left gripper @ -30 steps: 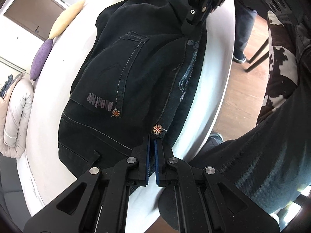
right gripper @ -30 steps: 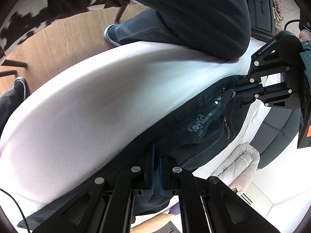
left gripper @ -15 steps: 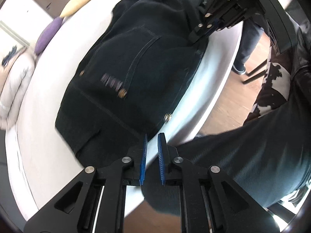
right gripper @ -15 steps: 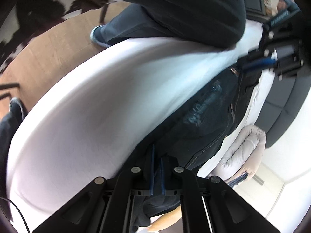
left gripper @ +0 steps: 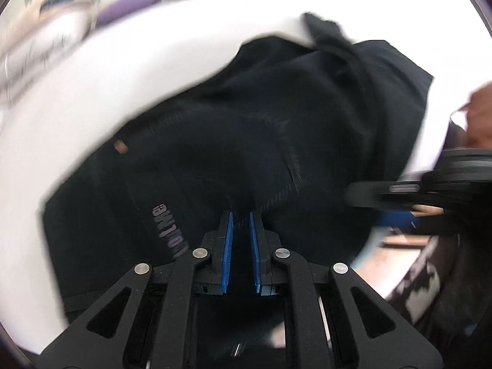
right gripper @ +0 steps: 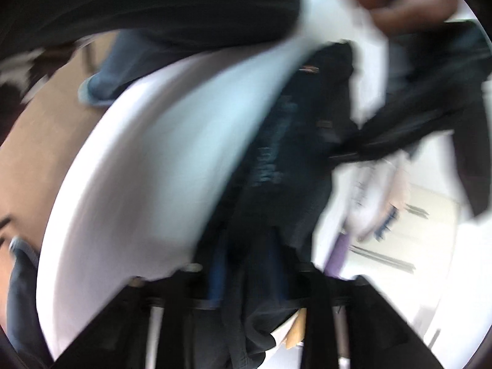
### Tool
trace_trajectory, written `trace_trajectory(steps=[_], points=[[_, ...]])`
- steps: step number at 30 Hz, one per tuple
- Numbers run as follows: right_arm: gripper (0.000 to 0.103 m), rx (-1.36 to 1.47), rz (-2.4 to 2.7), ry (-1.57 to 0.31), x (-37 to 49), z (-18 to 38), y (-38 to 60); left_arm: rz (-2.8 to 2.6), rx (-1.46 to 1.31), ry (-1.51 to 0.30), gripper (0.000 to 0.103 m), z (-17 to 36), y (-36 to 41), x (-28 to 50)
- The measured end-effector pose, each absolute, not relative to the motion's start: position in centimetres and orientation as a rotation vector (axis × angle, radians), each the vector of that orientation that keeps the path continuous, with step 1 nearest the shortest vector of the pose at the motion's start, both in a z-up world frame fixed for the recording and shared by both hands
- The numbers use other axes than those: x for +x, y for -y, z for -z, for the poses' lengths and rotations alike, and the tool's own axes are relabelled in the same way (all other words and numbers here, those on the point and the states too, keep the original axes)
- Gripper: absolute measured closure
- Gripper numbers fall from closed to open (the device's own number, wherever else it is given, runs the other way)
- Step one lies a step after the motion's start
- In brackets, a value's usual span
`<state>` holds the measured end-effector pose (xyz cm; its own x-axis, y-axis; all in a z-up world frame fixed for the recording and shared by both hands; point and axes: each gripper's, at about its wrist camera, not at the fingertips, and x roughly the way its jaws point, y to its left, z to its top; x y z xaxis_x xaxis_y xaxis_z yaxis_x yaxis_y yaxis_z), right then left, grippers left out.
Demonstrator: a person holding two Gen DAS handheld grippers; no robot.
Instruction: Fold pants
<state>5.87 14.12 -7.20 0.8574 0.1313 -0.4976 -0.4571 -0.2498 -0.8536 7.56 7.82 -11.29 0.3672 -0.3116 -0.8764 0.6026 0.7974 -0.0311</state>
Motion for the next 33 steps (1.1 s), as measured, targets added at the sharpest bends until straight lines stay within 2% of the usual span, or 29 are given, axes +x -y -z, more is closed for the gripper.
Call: trace_trajectory(steps=[2,4,9,16,19,23,27,33], points=[[0.017,-1.624,-0.550,-0.241,5.5,5.8,-13.5,0.580,0.228,-1.055,0.093,11.9,-7.9,9.3],[0.003,-1.476,-0.568,-0.277,4.9,4.2,-12.6,0.563,0.138,-1.089,0.093,12.2,-8.3,11.2],[0.006,-1.069,-0.492,-0.393,4.8,-0.2,-8.6,0.560,0.028,-1.119,0.093,13.2,-9.0,13.4],[0.038,-0.078,-0.284,-0.720,14.9,-6.7,8.5,0.528,0.049,-1.106,0.093,13.6,-8.1,14.2],[0.038,0.334,-0.157,-0.740,19.0,-7.6,18.6,0.508,0.034,-1.090,0.093,13.8,-8.2,14.0],[0.038,0.727,-0.011,-0.714,22.6,-6.5,28.8,0.483,0.022,-1.083,0.093,14.0,-8.1,13.9],[0.038,0.945,0.055,-0.759,25.2,-3.2,33.2,0.459,0.071,-1.079,0.093,13.9,-8.0,13.4],[0.038,1.084,0.094,-0.845,28.8,1.3,35.0,0.483,-0.006,-1.077,0.093,14.2,-9.3,13.7]])
